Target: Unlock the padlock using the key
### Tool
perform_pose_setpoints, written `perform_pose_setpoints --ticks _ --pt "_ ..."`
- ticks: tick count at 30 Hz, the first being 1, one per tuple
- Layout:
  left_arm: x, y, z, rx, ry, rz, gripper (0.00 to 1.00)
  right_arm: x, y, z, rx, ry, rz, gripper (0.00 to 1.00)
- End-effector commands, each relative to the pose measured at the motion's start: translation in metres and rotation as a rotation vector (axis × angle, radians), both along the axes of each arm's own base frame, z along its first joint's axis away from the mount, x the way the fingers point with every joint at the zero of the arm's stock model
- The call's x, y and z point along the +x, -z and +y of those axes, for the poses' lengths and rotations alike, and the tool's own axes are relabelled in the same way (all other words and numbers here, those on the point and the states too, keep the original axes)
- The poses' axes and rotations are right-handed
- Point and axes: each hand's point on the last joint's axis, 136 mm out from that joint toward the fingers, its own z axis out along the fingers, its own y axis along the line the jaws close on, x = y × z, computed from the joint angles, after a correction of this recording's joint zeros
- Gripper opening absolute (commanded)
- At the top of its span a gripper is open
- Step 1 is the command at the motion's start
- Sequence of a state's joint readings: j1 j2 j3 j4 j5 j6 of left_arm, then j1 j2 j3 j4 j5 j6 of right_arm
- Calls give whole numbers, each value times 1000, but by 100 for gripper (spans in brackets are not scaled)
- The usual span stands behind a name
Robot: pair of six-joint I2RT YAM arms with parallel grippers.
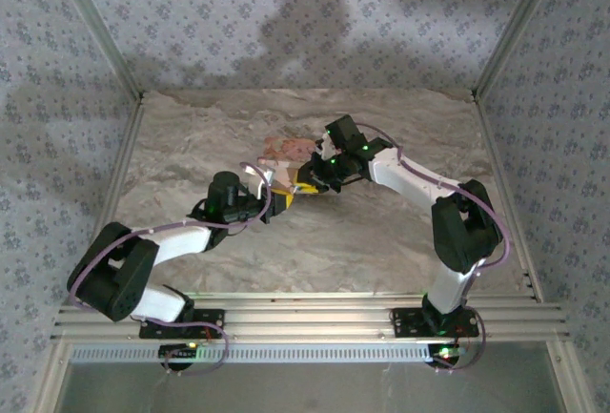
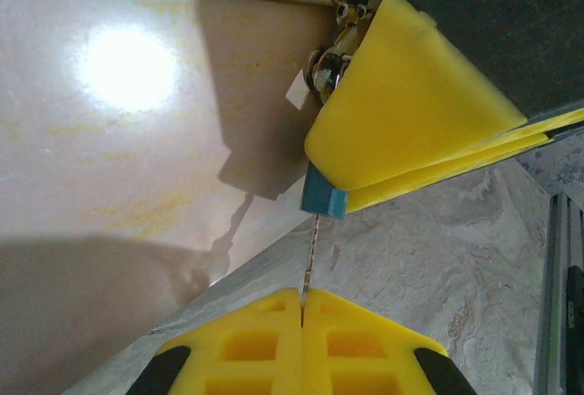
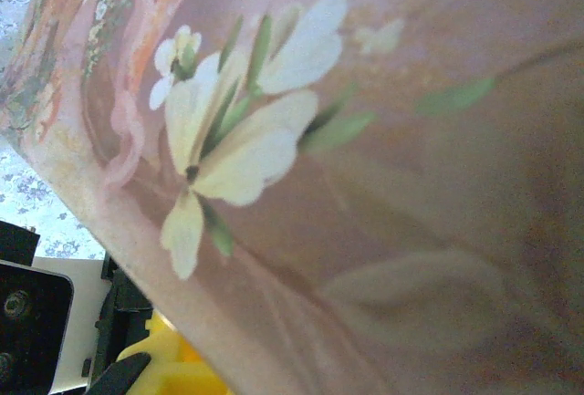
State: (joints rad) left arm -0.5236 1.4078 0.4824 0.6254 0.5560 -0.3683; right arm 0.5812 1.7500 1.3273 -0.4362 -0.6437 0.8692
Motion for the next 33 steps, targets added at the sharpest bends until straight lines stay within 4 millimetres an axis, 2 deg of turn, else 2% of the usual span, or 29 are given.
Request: perform_pose_setpoints --ticks 1,10,24,33 --pt "4 -19 -4 -41 12 -37 0 -6 -17 9 64 -27 -8 0" --pt "0 -17 -9 -45 48 -29 0 -5 -18 9 65 -28 -10 0" --pt "12 -19 -4 -39 -29 -32 0 -10 -16 13 67 -43 -2 0" --pt "13 -26 -5 -47 -15 -48 0 -15 -9 14 59 -64 15 0"
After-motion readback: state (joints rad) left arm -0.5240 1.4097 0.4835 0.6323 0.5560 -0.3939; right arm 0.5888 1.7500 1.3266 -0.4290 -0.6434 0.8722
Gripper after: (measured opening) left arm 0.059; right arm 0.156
